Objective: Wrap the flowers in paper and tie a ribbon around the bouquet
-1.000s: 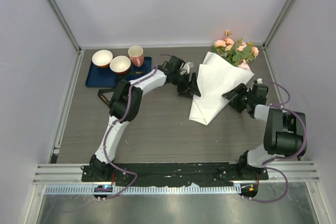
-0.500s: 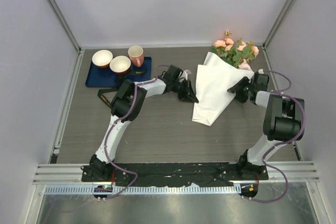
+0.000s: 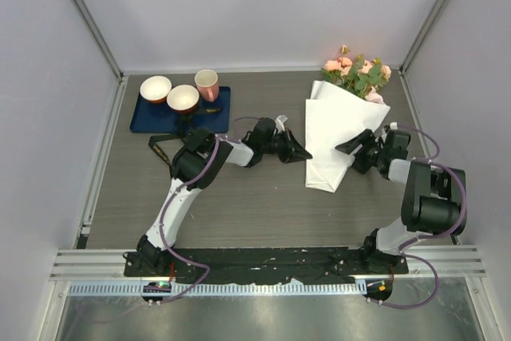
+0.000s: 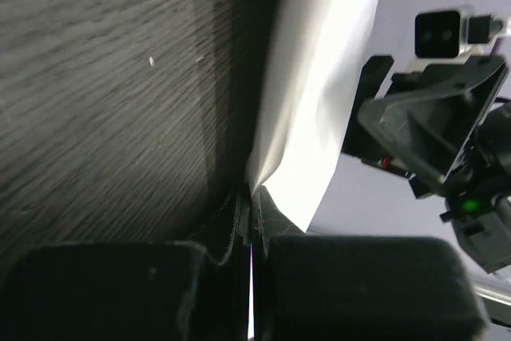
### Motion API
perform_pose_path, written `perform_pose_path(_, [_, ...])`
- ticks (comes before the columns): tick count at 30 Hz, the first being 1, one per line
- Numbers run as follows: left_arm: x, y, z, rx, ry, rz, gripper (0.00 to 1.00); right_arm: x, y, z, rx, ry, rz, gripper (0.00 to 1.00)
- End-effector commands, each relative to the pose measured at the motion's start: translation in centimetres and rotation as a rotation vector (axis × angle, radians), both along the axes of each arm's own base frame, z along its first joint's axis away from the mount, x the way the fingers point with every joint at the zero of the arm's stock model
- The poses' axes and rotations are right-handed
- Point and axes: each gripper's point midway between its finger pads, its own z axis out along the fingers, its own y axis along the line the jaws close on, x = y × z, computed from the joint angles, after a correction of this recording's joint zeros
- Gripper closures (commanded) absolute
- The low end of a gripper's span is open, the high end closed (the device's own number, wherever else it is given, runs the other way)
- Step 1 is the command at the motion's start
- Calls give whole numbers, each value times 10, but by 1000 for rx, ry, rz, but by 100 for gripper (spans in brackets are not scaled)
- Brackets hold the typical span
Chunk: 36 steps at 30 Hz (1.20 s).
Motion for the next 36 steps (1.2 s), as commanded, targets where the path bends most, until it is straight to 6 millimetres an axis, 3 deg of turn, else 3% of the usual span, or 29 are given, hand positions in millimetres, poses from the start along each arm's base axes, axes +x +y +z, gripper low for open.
perform_pose_path(1, [14,5,-20,33,3,95,100,-42,22,-11,65,37,32,34])
perform_pose_path(7, [15,9,-26,76,16,104,100,-55,14,-17,-1,62,-3,43])
perform_pose_path(10, [16,10,-26,78,20,107,100,-56,14,-16,5,68,0,30])
perform_pose_path(12, [17,11,-25,75,20,106,100,-61,15,-17,11,81,2,26])
perform_pose_path(16, [19,10,-21,85,-5,55,100,-79,-4,-31,-87,203,-50,26])
perform_pose_path(17, [15,13,-31,132,25,32,100,-82,-8,-32,-110,220,-68,26])
perform_pose_path(21, [11,10,-29,162,29,-29,100,-96,-20,-11,-192,246,-127,28])
perform_pose_path(23, [9,10,-31,173,35,-36,100,-90,-26,11,-238,196,-135,32])
perform_pose_path(26, [10,11,-32,182,37,-38,100,-83,-19,47,-231,90,-116,44])
perform_pose_path(28, [9,10,-33,187,38,-41,100,-73,5,59,-155,7,-29,53])
perform_pose_path(30, [10,9,-32,188,38,-40,100,-62,33,66,-97,-54,61,71])
perform_pose_path(32, [10,10,-36,206,52,-36,100,-60,51,52,-49,-30,117,87])
perform_pose_path(34, [11,11,-41,219,65,-31,100,-54,48,38,-48,-20,101,96])
perform_pose_path(36, [13,12,-43,232,76,-21,100,-61,44,8,-73,77,101,100])
